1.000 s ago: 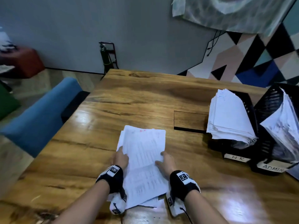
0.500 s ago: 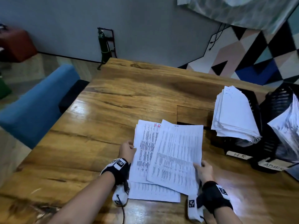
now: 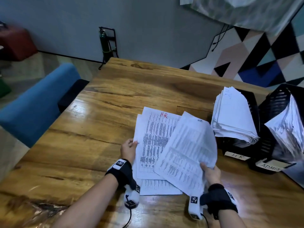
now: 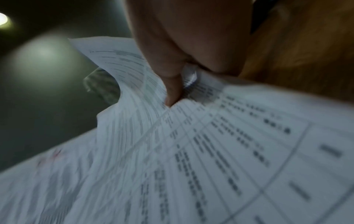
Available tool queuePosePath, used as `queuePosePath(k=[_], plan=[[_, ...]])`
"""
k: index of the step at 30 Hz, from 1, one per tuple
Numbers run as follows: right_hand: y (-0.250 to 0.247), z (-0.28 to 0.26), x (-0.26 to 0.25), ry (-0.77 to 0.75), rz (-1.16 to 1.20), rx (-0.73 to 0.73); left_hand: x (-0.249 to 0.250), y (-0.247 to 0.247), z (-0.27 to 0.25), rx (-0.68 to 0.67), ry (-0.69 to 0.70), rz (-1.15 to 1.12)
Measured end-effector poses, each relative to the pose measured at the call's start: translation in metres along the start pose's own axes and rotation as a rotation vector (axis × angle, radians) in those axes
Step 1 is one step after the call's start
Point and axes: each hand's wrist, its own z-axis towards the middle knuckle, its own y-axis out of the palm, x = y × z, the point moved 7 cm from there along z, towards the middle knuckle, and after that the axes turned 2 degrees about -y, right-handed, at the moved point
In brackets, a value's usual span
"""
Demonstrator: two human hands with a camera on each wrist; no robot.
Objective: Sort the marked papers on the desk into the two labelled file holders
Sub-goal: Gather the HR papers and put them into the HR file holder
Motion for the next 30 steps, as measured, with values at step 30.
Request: queuePosePath(k=[30], plan=[[-0.024,0.031,0.009,0.030,0.015,0.035,-0.038,-0.021,0.021,-0.017,-0.235,0.099]])
